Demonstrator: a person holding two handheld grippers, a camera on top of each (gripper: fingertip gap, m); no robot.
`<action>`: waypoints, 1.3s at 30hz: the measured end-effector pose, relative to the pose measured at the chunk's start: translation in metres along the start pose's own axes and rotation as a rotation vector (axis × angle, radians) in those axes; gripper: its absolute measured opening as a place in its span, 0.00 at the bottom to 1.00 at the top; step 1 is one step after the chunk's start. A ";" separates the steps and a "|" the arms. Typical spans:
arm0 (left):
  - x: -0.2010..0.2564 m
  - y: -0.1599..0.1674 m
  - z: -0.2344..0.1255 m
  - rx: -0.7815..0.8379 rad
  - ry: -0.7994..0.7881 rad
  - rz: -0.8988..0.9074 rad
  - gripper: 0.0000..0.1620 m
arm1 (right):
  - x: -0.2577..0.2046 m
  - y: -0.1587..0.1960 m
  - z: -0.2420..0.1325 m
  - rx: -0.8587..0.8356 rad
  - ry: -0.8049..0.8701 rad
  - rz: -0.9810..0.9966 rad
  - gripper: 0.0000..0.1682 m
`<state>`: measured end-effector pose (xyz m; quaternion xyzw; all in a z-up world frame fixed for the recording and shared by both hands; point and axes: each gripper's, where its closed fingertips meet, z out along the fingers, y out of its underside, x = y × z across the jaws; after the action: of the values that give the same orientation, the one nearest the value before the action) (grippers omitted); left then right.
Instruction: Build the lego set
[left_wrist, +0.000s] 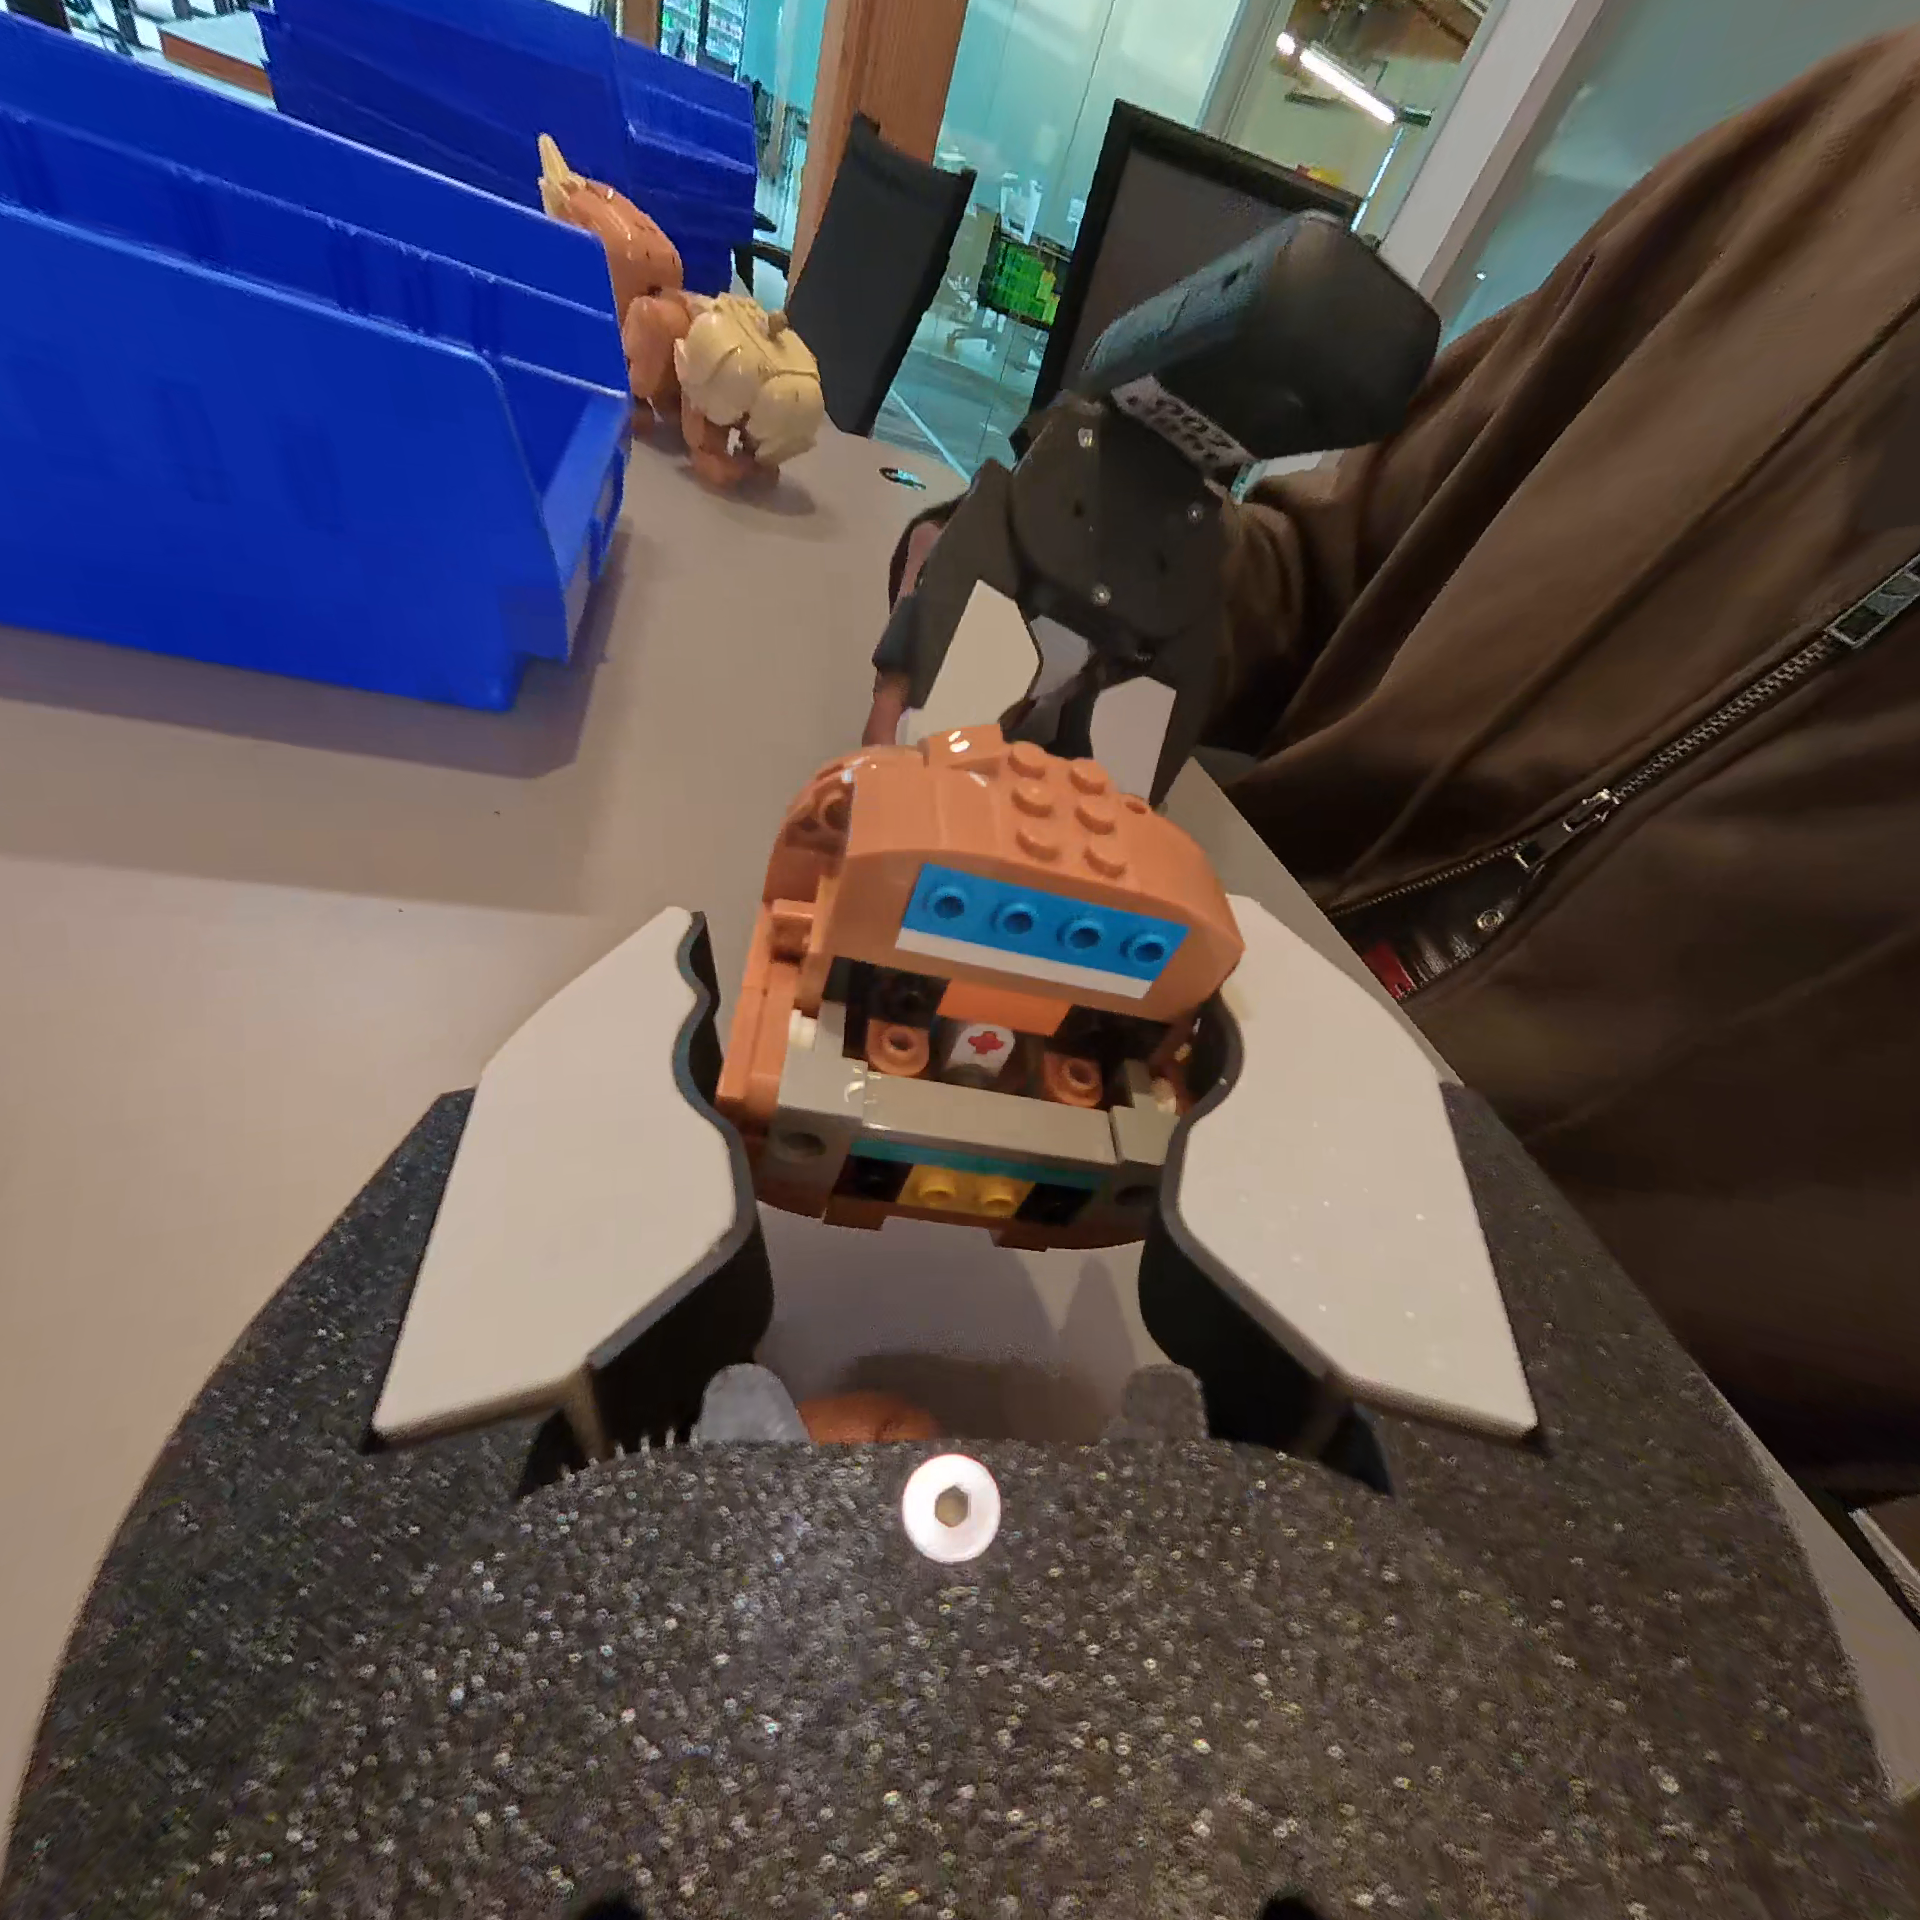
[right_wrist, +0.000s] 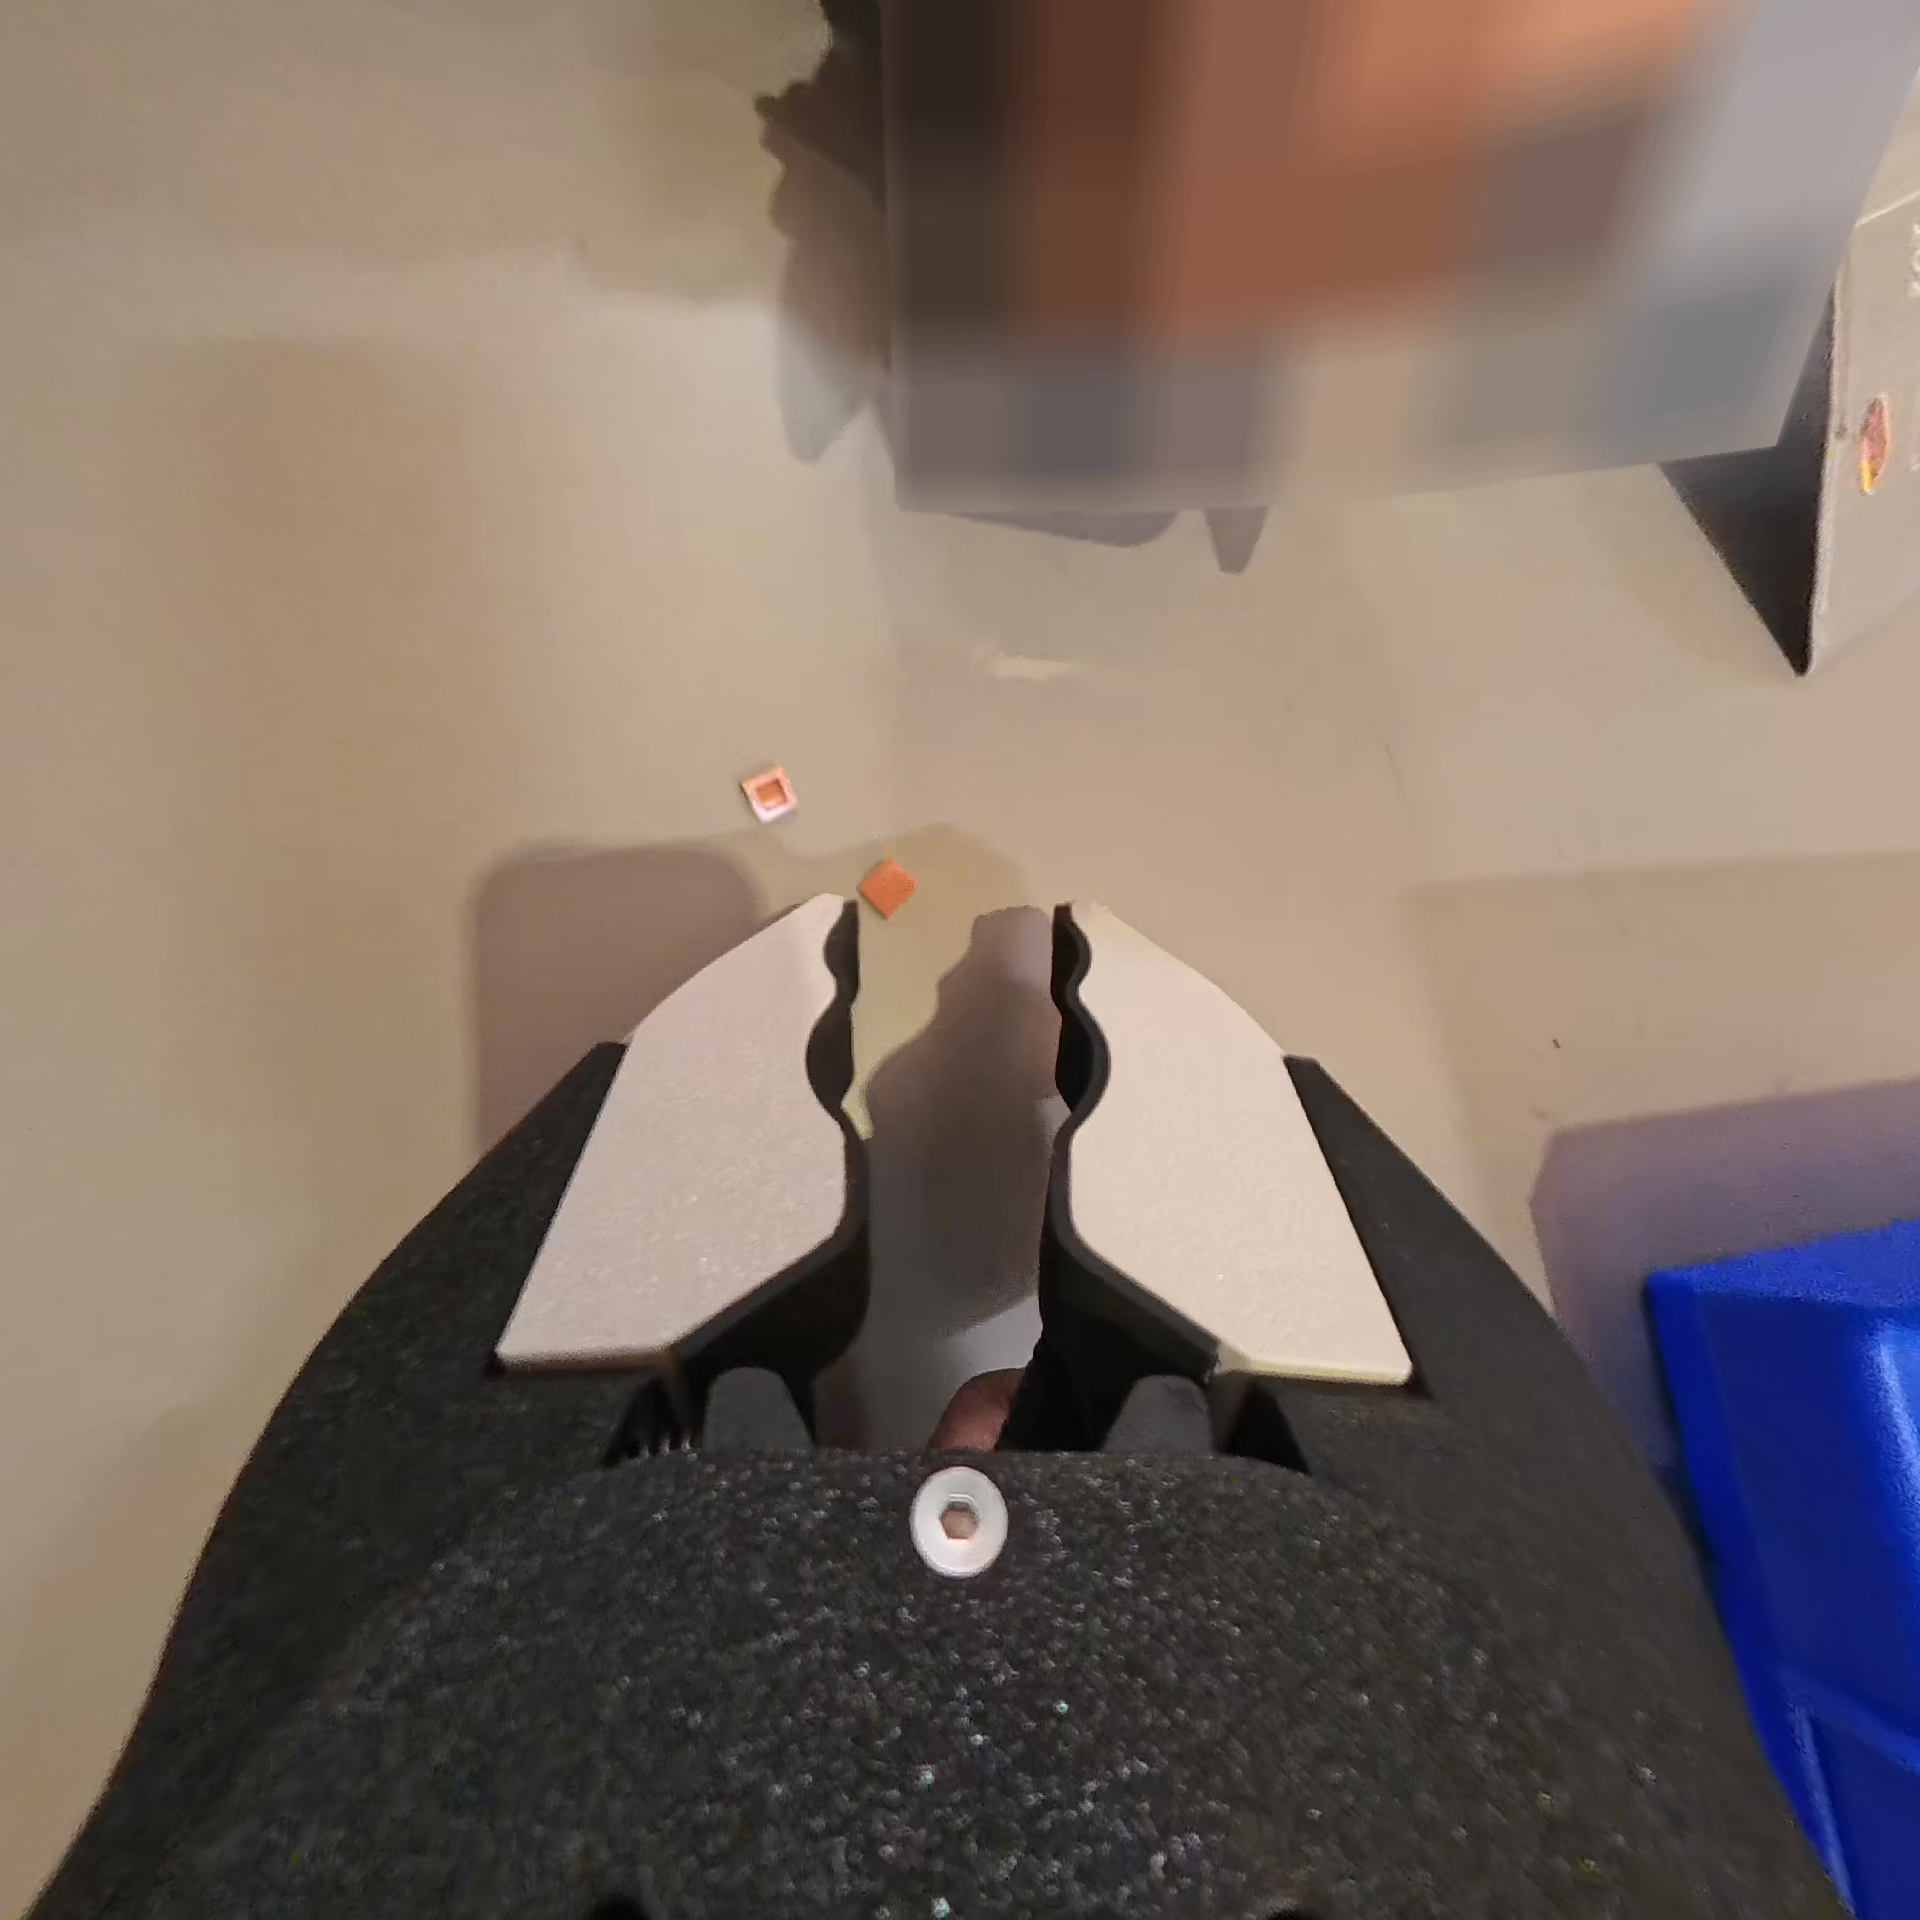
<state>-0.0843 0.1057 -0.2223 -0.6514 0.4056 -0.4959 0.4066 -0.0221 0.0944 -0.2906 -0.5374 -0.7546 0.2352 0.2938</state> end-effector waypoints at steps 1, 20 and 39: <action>0.001 0.000 0.000 0.002 0.003 0.005 0.55 | -0.002 -0.001 0.002 -0.003 -0.003 0.000 0.21; 0.015 0.009 0.005 -0.060 0.081 0.052 0.55 | 0.009 0.003 0.005 -0.059 0.000 -0.137 0.18; 0.031 0.009 0.005 -0.061 0.206 0.049 0.55 | 0.001 -0.003 0.012 -0.082 -0.292 -0.243 0.04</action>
<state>-0.0753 0.0747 -0.2223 -0.5991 0.4758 -0.5375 0.3547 -0.0331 0.0940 -0.2968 -0.4142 -0.8574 0.2426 0.1853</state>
